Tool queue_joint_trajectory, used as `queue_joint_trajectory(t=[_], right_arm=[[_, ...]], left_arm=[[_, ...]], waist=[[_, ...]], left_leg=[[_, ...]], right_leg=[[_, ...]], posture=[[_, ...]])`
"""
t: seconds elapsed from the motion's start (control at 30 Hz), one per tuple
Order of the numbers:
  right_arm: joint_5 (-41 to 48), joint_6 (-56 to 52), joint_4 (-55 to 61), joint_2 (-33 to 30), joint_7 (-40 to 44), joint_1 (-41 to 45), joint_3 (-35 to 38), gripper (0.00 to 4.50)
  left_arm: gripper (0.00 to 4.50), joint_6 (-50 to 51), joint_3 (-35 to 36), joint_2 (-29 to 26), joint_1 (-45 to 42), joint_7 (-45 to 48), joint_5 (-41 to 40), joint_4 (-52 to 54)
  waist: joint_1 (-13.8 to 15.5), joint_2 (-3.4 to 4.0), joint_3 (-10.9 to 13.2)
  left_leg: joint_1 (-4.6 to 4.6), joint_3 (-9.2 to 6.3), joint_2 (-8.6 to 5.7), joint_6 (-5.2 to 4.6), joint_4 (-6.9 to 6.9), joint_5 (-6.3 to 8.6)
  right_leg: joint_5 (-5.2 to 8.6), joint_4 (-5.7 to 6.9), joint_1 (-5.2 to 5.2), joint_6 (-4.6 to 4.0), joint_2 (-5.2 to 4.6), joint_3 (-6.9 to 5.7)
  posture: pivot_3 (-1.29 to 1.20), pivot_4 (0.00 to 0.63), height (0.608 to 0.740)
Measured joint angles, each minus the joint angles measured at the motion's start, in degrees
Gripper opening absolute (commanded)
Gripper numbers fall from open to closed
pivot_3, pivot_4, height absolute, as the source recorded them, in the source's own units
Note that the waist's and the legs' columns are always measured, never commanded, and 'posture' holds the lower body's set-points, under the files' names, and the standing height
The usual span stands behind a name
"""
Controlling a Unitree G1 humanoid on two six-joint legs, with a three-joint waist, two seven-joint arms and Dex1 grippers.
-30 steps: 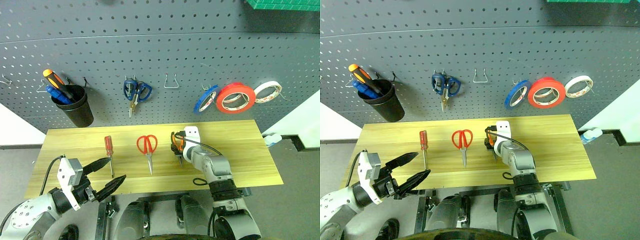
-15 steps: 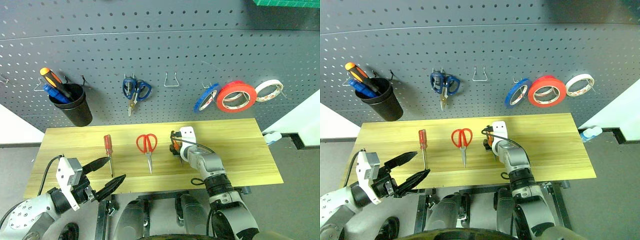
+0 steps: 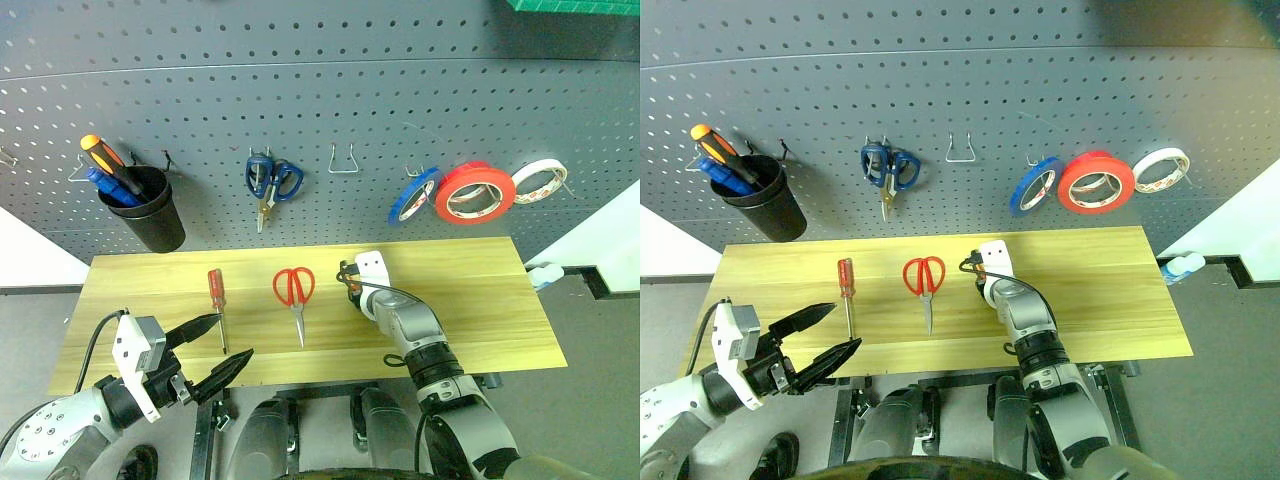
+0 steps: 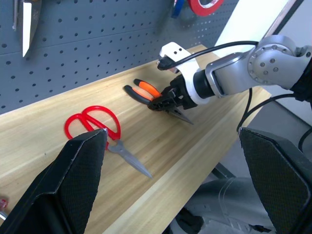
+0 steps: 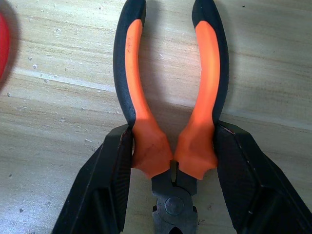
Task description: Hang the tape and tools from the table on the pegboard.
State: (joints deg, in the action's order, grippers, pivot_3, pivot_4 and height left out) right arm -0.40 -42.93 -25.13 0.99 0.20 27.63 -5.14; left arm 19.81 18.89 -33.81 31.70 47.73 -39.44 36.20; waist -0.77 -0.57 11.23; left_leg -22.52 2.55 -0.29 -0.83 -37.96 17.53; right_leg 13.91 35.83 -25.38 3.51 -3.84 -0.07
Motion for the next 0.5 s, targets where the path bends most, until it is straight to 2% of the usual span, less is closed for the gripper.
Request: queue_joint_trajectory(t=[0.23,0.5], right_arm=[[3.0,1.0,0.1,0.3,3.5,-0.1,3.5,2.11],[9.7,1.3,9.3,-1.8,14.6,-5.7,4.3,2.11]], left_arm=[[4.5,0.0,0.0,0.0,-0.7,0.4,0.0,-0.3],[4.5,-0.2,-0.2,0.1,-5.0,1.0,0.2,-4.0]], waist=[[0.0,0.01,0.1],[0.1,0.0,0.0]], left_leg=[[-0.04,-0.01,0.0,0.0,0.1,0.0],[-0.13,-0.03,-0.04,0.03,0.53,-0.02]], right_leg=[[0.0,-0.14,0.0,0.01,0.0,-0.03],[-0.13,-0.56,-0.04,0.23,0.0,-0.14]], posture=[[0.11,0.194,0.736],[0.07,0.154,0.736]])
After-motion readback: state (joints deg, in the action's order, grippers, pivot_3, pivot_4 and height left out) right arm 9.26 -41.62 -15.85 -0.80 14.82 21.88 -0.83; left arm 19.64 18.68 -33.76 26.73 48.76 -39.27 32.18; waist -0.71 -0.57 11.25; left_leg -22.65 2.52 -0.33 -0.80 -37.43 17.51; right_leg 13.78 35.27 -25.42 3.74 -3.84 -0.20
